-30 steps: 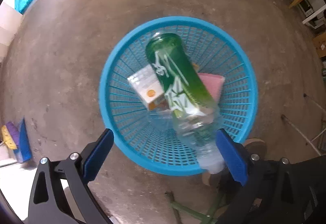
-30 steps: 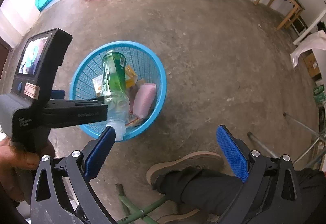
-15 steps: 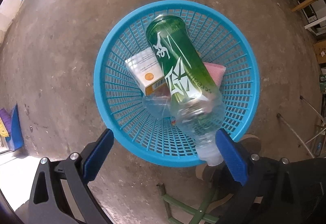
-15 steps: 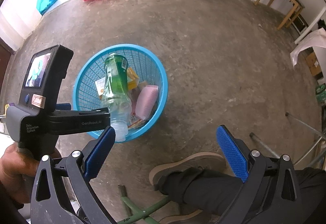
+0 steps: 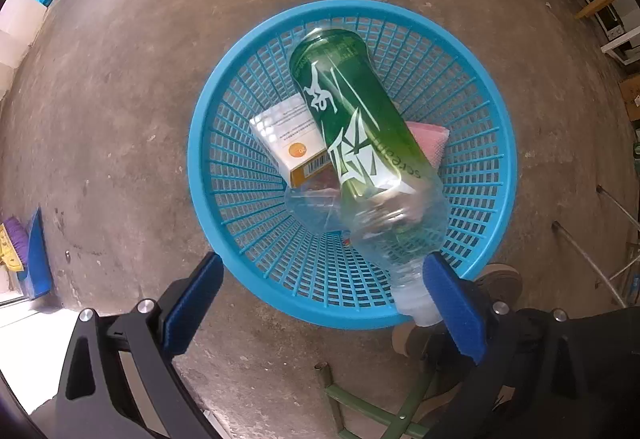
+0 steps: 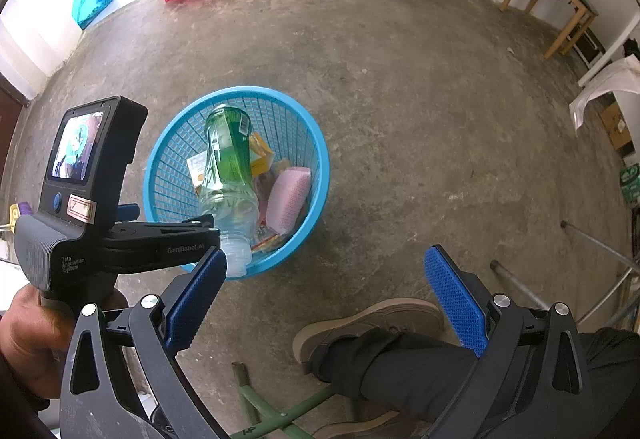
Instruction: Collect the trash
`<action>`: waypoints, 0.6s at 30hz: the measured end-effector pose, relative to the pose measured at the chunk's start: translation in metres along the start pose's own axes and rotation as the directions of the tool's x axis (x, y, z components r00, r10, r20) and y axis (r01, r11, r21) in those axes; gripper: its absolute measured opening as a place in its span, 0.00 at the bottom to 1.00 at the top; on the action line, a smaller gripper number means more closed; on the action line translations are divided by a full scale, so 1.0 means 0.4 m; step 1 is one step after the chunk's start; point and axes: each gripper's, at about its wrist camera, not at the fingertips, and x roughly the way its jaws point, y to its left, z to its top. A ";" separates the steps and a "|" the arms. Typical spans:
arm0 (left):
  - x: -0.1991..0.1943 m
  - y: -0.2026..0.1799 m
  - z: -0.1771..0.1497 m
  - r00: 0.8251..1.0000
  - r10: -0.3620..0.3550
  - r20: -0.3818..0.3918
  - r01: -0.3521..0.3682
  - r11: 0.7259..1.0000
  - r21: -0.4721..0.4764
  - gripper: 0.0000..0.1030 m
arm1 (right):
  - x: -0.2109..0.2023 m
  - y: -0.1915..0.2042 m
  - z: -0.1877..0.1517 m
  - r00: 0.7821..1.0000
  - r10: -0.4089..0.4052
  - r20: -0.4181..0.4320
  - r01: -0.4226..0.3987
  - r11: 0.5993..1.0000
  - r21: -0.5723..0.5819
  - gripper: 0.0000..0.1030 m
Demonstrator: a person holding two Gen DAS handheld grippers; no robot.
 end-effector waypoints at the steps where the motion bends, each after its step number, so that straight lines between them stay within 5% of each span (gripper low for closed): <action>1: 0.000 0.000 0.000 1.000 0.000 0.000 0.000 1.000 0.001 0.95 | 0.002 0.001 0.000 1.000 0.000 0.000 0.000 1.000 0.001 0.92; 18: -0.014 -0.015 -0.011 0.999 -0.036 0.014 0.036 0.999 0.016 0.95 | 0.001 0.003 0.000 1.000 0.008 0.005 -0.008 1.000 0.003 0.92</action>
